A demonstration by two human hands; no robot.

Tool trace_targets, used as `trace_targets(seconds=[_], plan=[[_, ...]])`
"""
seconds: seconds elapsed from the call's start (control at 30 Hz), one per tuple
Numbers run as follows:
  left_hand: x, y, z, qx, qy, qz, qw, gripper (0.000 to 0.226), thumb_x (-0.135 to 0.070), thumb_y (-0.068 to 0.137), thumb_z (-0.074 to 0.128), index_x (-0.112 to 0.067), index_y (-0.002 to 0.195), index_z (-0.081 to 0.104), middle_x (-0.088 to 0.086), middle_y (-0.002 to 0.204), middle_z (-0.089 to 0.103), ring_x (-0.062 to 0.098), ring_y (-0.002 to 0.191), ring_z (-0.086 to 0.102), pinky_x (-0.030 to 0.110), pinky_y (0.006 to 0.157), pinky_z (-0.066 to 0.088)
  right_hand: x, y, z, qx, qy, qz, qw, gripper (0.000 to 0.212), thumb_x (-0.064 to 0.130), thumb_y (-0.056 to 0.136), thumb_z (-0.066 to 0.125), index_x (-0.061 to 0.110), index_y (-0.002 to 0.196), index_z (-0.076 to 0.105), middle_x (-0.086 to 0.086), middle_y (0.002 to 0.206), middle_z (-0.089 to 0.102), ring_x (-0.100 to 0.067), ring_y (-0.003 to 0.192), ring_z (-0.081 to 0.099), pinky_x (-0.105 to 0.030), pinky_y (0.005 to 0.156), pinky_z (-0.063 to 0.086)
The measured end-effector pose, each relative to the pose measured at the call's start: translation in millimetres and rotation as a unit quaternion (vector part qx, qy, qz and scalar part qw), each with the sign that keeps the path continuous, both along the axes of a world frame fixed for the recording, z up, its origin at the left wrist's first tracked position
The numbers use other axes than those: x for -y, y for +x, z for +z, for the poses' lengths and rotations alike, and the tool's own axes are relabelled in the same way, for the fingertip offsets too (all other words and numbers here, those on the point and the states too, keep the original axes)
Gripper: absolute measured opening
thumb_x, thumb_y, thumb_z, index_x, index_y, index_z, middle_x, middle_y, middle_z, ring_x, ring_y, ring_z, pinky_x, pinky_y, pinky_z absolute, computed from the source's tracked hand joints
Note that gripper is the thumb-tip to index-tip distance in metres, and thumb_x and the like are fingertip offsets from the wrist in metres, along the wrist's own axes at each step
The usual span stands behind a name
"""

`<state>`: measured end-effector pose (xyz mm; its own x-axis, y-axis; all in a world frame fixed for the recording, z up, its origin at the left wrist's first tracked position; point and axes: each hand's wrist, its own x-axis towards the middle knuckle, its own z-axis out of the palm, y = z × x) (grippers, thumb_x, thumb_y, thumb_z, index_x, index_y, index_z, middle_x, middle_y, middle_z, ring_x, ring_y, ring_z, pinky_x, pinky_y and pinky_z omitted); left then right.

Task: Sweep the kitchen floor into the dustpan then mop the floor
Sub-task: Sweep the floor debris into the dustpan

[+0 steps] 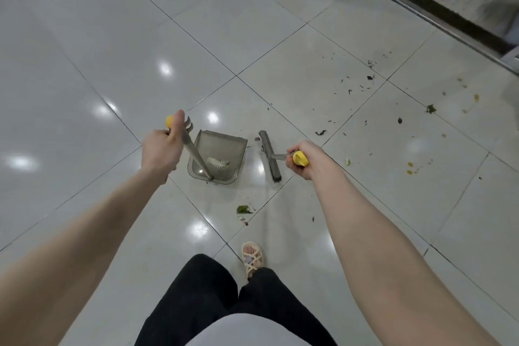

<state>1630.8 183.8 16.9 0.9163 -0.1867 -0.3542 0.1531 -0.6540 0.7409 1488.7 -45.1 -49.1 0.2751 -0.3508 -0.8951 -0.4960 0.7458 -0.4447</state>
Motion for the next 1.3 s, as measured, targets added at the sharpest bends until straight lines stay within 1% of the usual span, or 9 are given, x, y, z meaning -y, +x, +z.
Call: trace_targets(seconds=[0.13, 0.23, 0.4, 0.53, 0.67, 0.87, 0.97, 1.13, 1.3], plan=[[-4, 60, -2, 0.000, 0.017, 0.005, 1.000, 0.075, -0.073, 0.086, 0.035, -0.003, 0.066, 0.053, 0.013, 0.067, 0.047, 0.024, 0.053, 0.044, 0.032, 0.056, 0.037, -6, 40, 7, 0.019, 0.005, -0.014, 1.000, 0.008, -0.001, 0.087, 0.051, 0.003, 0.083, 0.046, -0.010, 0.066, 0.047, -0.013, 0.026, 0.046, -0.016, 0.031, 0.042], [-4, 102, -7, 0.004, 0.016, -0.022, 1.000, 0.070, -0.071, 0.086, 0.035, -0.006, 0.076, 0.058, 0.013, 0.069, 0.049, 0.024, 0.053, 0.045, 0.029, 0.052, 0.038, -18, 68, 5, 0.022, 0.008, -0.037, 0.999, 0.010, 0.000, 0.087, 0.052, 0.004, 0.080, 0.046, -0.010, 0.066, 0.047, -0.013, 0.027, 0.047, -0.015, 0.032, 0.042], [-30, 178, -17, 0.003, 0.026, -0.071, 0.997, 0.066, -0.070, 0.088, 0.036, -0.008, 0.076, 0.055, 0.012, 0.067, 0.048, 0.024, 0.053, 0.045, 0.027, 0.050, 0.037, -61, 124, 0, 0.041, 0.013, -0.106, 0.993, 0.016, -0.003, 0.088, 0.049, 0.003, 0.074, 0.046, -0.006, 0.042, 0.047, -0.012, 0.026, 0.045, -0.015, 0.030, 0.041], [-63, 243, -18, -0.011, 0.029, -0.122, 0.992, 0.067, -0.073, 0.085, 0.035, -0.009, 0.074, 0.052, 0.010, 0.062, 0.045, 0.024, 0.052, 0.044, 0.028, 0.052, 0.035, -113, 166, -8, 0.054, 0.053, -0.177, 0.981, 0.011, -0.001, 0.089, 0.050, 0.003, 0.079, 0.047, -0.009, 0.064, 0.043, -0.011, 0.026, 0.045, -0.014, 0.031, 0.043], [-97, 304, -11, -0.016, 0.019, -0.160, 0.987, 0.067, -0.071, 0.088, 0.034, -0.008, 0.073, 0.050, 0.009, 0.062, 0.044, 0.024, 0.054, 0.043, 0.027, 0.049, 0.036, -170, 212, -19, 0.053, 0.091, -0.222, 0.969, 0.009, 0.002, 0.089, 0.050, 0.006, 0.095, 0.046, -0.009, 0.068, 0.046, -0.011, 0.030, 0.049, -0.016, 0.031, 0.043], [-130, 352, -15, -0.022, 0.030, -0.155, 0.987, 0.069, -0.076, 0.082, 0.035, -0.009, 0.072, 0.050, 0.008, 0.060, 0.042, 0.023, 0.048, 0.040, 0.027, 0.050, 0.034, -221, 253, -35, 0.066, 0.136, -0.251, 0.956, 0.021, 0.005, 0.088, 0.052, 0.006, 0.109, 0.047, -0.007, 0.070, 0.047, -0.011, 0.032, 0.051, -0.016, 0.031, 0.043], [-142, 364, -16, -0.016, 0.040, -0.152, 0.987, 0.068, -0.073, 0.084, 0.036, -0.008, 0.071, 0.050, 0.009, 0.059, 0.043, 0.024, 0.050, 0.041, 0.028, 0.049, 0.036, -242, 264, -40, 0.085, 0.171, -0.263, 0.946, 0.016, 0.006, 0.089, 0.051, 0.005, 0.104, 0.044, -0.008, 0.068, 0.046, -0.012, 0.032, 0.051, -0.016, 0.030, 0.042], [-154, 372, -17, -0.005, 0.045, -0.163, 0.986, 0.067, -0.071, 0.087, 0.037, -0.007, 0.074, 0.051, 0.009, 0.060, 0.043, 0.024, 0.051, 0.042, 0.028, 0.048, 0.036, -268, 275, -46, 0.111, 0.220, -0.267, 0.932, 0.006, 0.006, 0.092, 0.048, 0.002, 0.087, 0.047, -0.009, 0.050, 0.049, -0.011, 0.030, 0.049, -0.016, 0.029, 0.041], [-163, 359, -25, -0.004, 0.056, -0.174, 0.983, 0.066, -0.068, 0.088, 0.036, -0.006, 0.071, 0.051, 0.011, 0.064, 0.046, 0.026, 0.054, 0.044, 0.028, 0.049, 0.037, -285, 270, -64, 0.118, 0.237, -0.311, 0.913, 0.006, 0.005, 0.091, 0.047, 0.003, 0.085, 0.046, -0.009, 0.066, 0.045, -0.011, 0.029, 0.048, -0.014, 0.030, 0.042]])
